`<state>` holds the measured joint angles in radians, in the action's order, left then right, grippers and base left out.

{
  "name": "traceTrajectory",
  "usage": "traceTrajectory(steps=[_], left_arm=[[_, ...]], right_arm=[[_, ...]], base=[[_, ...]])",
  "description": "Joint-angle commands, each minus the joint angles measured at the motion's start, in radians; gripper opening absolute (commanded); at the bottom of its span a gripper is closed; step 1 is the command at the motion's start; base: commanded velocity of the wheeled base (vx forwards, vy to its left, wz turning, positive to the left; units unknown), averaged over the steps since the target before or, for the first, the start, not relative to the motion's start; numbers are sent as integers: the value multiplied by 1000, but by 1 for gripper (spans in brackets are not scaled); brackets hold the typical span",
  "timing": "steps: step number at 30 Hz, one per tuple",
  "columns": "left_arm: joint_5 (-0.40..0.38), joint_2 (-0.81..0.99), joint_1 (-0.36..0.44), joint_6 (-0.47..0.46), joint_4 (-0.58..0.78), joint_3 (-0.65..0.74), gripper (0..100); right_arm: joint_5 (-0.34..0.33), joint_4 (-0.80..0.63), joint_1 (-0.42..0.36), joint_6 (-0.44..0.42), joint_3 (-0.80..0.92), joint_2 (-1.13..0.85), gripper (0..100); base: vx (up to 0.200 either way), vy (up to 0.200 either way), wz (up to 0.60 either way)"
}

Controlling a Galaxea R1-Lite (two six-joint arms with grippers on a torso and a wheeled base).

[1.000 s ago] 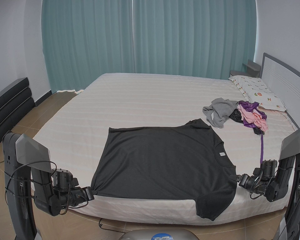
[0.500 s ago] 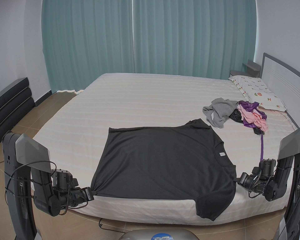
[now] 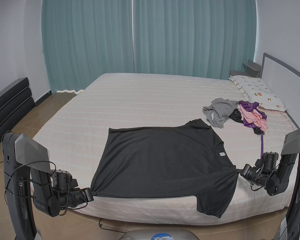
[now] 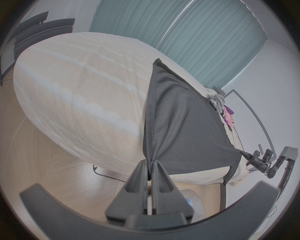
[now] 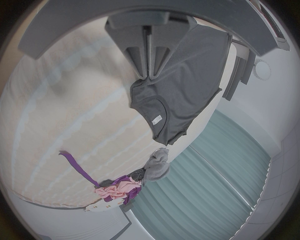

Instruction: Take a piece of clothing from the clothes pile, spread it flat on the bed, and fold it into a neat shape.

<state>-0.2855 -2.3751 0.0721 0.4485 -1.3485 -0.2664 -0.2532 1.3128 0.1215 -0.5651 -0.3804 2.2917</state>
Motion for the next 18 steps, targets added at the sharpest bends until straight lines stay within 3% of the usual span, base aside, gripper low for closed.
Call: traceTrajectory(steps=[1, 9, 13, 14, 18], left_arm=[[0, 2, 0, 1, 0, 1, 0], [0, 1, 2, 2, 0, 1, 0], [0, -1, 2, 1, 0, 1, 0], [0, -1, 2, 2, 0, 1, 0], [0, -3, 3, 1, 0, 1, 0]], right_arm=[[2, -50, -3, -1, -60, -34, 0], [5, -241, -10, -2, -212, -18, 0], [3, -254, -11, 2, -227, -18, 0], [3, -254, -11, 4, -227, -15, 100], [3, -251, -19, 5, -227, 8, 100]], base=[[0, 0, 0], [0, 0, 0], [0, 0, 0], [0, 0, 0], [0, 0, 0]])
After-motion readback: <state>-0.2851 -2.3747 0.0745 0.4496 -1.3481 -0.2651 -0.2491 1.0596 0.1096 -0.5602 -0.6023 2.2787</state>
